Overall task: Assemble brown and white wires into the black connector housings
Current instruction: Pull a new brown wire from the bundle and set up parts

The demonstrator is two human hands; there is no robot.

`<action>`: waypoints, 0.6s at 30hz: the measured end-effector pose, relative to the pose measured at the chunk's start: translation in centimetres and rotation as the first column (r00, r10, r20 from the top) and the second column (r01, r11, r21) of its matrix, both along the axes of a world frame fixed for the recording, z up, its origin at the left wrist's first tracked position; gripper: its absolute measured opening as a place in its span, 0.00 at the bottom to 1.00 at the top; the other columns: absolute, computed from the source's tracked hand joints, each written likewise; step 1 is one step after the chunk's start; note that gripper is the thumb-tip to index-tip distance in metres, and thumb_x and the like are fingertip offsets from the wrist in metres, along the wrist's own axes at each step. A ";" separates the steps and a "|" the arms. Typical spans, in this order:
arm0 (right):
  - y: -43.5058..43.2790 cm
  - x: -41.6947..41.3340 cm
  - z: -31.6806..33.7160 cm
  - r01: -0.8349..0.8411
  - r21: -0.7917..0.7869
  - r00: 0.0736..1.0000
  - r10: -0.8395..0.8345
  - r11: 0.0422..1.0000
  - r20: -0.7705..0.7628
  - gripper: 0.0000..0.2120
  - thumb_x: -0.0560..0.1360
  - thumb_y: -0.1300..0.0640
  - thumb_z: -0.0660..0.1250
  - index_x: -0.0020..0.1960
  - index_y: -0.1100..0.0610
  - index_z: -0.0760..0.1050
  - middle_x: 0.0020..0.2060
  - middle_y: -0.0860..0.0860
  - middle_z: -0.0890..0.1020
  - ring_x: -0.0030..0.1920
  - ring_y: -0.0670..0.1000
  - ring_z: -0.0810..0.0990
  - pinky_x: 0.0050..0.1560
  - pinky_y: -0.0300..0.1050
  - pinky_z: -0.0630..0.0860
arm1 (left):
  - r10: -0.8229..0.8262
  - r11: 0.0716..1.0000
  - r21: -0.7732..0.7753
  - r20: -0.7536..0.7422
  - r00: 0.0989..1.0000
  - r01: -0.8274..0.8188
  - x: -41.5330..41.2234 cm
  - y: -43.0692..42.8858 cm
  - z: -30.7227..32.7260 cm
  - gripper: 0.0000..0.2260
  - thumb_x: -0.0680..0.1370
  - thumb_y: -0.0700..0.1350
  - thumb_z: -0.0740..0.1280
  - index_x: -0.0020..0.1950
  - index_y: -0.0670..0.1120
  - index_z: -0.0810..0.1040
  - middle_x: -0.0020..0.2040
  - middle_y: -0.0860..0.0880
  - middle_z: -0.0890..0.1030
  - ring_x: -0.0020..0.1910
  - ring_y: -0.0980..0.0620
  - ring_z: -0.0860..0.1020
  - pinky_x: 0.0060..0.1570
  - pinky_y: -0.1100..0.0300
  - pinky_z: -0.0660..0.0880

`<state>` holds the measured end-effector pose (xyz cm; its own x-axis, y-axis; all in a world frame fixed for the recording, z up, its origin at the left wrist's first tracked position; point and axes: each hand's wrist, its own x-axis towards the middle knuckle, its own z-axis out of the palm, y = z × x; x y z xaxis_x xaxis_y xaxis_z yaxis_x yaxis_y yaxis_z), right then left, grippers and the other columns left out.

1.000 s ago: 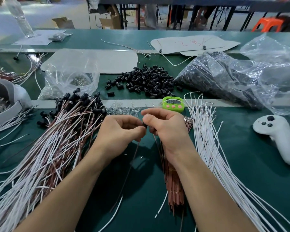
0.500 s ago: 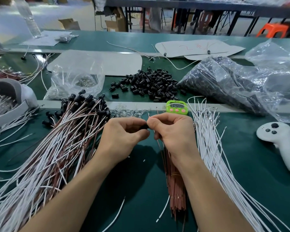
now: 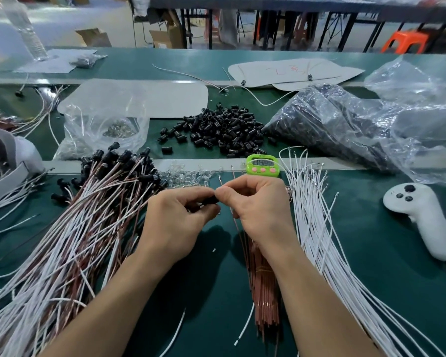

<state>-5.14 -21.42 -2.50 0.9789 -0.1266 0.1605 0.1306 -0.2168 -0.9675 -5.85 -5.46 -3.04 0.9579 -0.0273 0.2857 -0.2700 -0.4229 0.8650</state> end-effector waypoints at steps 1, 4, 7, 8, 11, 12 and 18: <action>0.1 -0.1 0.1 -0.021 0.016 1.000 0.021 1.000 -0.012 0.05 0.70 0.54 0.80 0.37 0.50 0.86 0.27 0.45 0.83 0.26 0.42 0.76 0.30 0.35 0.71 | 0.005 1.000 -0.016 -0.011 1.000 -0.005 0.1 0.1 0.0 0.14 0.71 0.40 0.79 0.49 0.59 0.87 0.40 0.58 0.87 0.39 0.52 0.85 0.42 0.56 0.82; 0.4 -0.1 0.2 -0.068 0.082 0.996 0.073 0.994 -0.052 0.02 0.68 0.53 0.78 0.39 0.47 0.86 0.30 0.48 0.85 0.27 0.44 0.78 0.30 0.36 0.74 | 0.001 0.997 -0.082 -0.039 0.999 -0.004 0.3 0.2 0.1 0.13 0.71 0.41 0.79 0.45 0.60 0.87 0.37 0.58 0.86 0.35 0.61 0.82 0.39 0.67 0.77; 0.3 0.2 0.0 -0.054 0.085 0.996 0.059 0.995 -0.059 0.03 0.69 0.55 0.75 0.38 0.47 0.86 0.29 0.48 0.84 0.26 0.46 0.78 0.30 0.37 0.73 | -0.006 0.993 -0.119 -0.083 0.997 -0.004 0.4 0.1 0.2 0.17 0.71 0.40 0.79 0.42 0.65 0.86 0.38 0.59 0.87 0.38 0.60 0.85 0.43 0.66 0.80; 0.2 0.2 0.0 -0.047 0.080 0.997 0.052 0.996 -0.060 0.04 0.69 0.56 0.75 0.38 0.48 0.86 0.28 0.48 0.84 0.25 0.46 0.78 0.30 0.37 0.73 | 0.002 0.993 -0.121 -0.100 0.995 -0.015 0.5 0.1 0.1 0.17 0.70 0.40 0.80 0.41 0.65 0.86 0.38 0.59 0.87 0.39 0.59 0.85 0.44 0.65 0.81; -0.1 0.2 0.4 0.005 0.047 0.997 -0.002 0.999 -0.071 0.05 0.71 0.58 0.76 0.38 0.49 0.86 0.27 0.48 0.83 0.26 0.46 0.78 0.32 0.40 0.74 | 0.033 0.991 -0.125 -0.131 0.991 -0.050 0.7 0.1 -0.1 0.14 0.69 0.42 0.81 0.41 0.62 0.86 0.38 0.59 0.87 0.39 0.60 0.85 0.43 0.68 0.79; -0.5 0.2 0.8 0.037 0.017 0.997 -0.036 0.999 -0.069 0.06 0.72 0.58 0.76 0.38 0.49 0.85 0.27 0.47 0.83 0.26 0.45 0.78 0.33 0.40 0.74 | 0.034 0.990 -0.134 -0.136 0.990 -0.052 0.7 0.1 -0.2 0.14 0.69 0.42 0.81 0.42 0.62 0.86 0.37 0.58 0.87 0.39 0.60 0.85 0.43 0.69 0.78; -6.2 -0.6 5.1 0.012 -0.704 0.947 -0.235 0.710 -0.221 0.11 0.74 0.48 0.74 0.35 0.52 0.83 0.30 0.46 0.84 0.30 0.44 0.80 0.29 0.38 0.73 | 0.005 0.978 -0.205 -0.173 0.985 -0.041 0.8 0.1 -0.4 0.16 0.69 0.41 0.81 0.39 0.65 0.86 0.38 0.57 0.87 0.37 0.59 0.85 0.40 0.71 0.77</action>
<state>-5.71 -27.59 2.60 0.9768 -0.2133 -0.0192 -0.1909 -0.8265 -0.5296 -5.06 -5.39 -3.39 0.9926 0.0378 0.1154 -0.1035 -0.2345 0.9666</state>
